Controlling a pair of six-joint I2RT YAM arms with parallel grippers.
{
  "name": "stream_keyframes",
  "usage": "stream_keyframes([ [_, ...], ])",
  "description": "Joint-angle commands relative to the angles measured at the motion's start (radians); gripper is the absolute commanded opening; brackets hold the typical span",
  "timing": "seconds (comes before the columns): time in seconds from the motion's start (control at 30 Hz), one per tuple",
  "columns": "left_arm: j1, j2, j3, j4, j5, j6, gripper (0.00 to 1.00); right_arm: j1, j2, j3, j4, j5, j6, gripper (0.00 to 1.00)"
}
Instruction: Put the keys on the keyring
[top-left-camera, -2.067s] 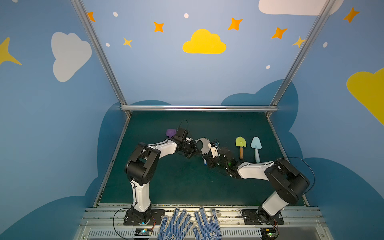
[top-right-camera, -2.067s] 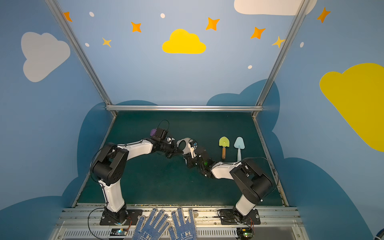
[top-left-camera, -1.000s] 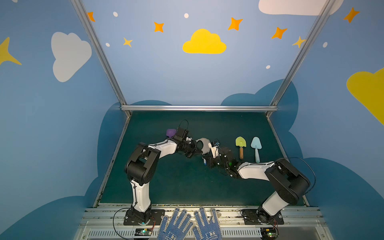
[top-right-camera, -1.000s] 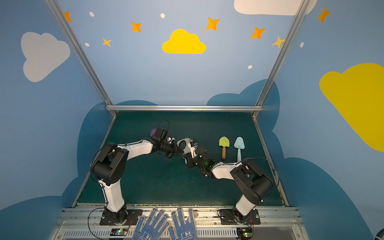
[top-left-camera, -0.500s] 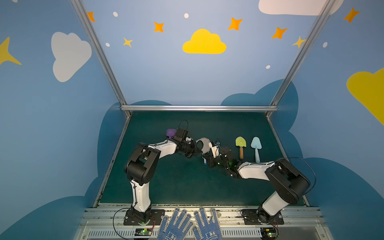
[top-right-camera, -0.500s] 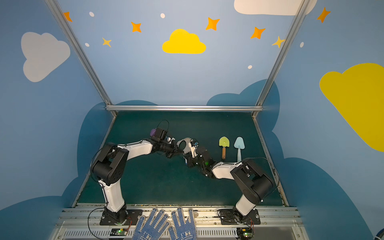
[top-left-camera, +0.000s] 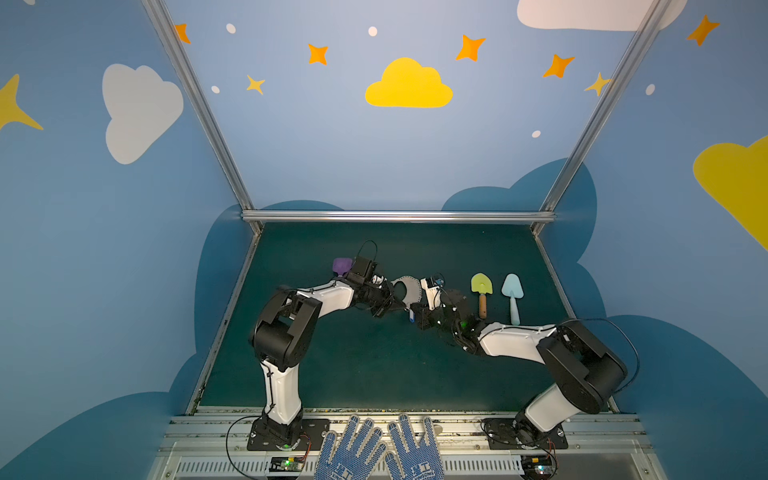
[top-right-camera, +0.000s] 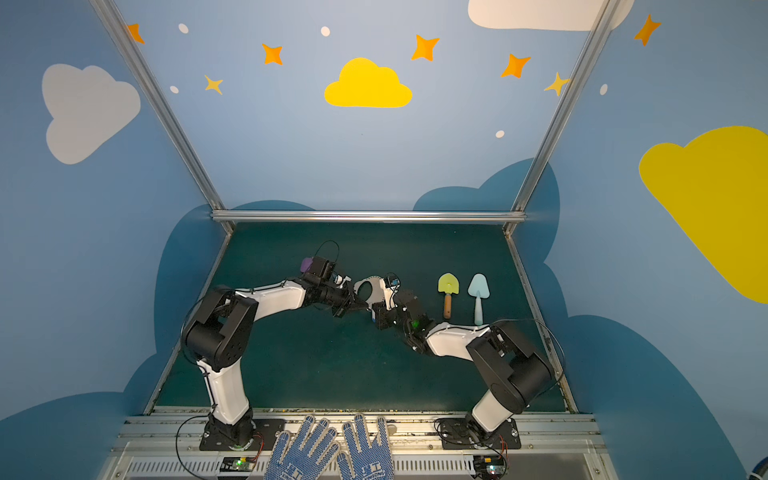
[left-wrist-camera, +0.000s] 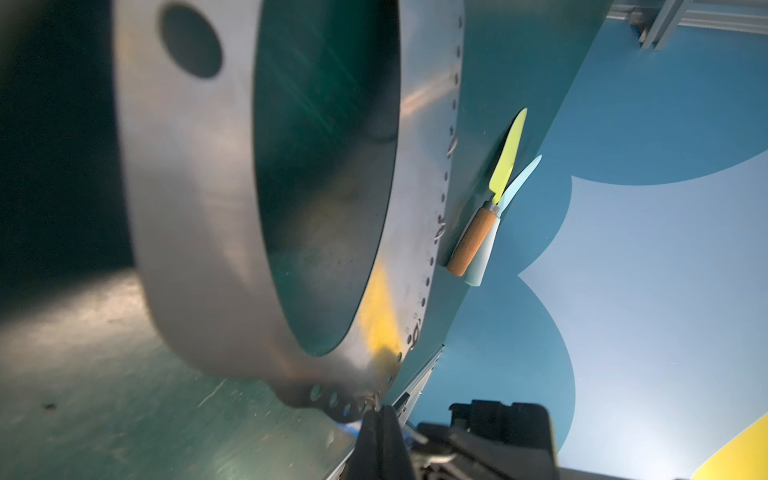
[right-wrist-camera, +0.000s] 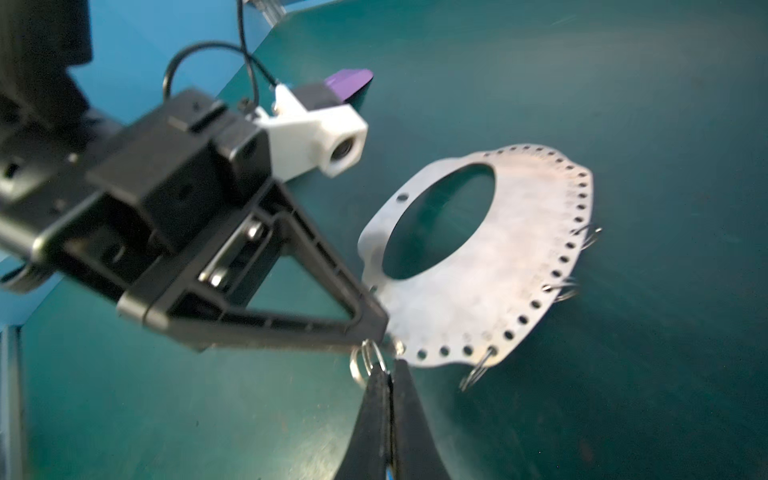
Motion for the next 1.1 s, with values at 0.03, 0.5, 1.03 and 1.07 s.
stream_keyframes([
  [0.03, -0.005, 0.003, -0.007, -0.026, 0.019, 0.020, 0.04, -0.009, -0.014, 0.027, 0.008, 0.008, -0.006, 0.00],
  [0.5, 0.009, 0.024, 0.020, -0.056, 0.013, 0.027, 0.04, 0.016, -0.060, -0.074, 0.013, -0.085, 0.012, 0.00],
  [1.03, 0.003, 0.014, 0.009, -0.045, 0.035, 0.026, 0.04, 0.023, 0.042, -0.008, 0.030, -0.055, 0.027, 0.00],
  [1.07, 0.002, 0.014, 0.009, -0.045, 0.038, 0.025, 0.04, 0.022, 0.043, -0.009, 0.043, -0.045, 0.034, 0.00],
])
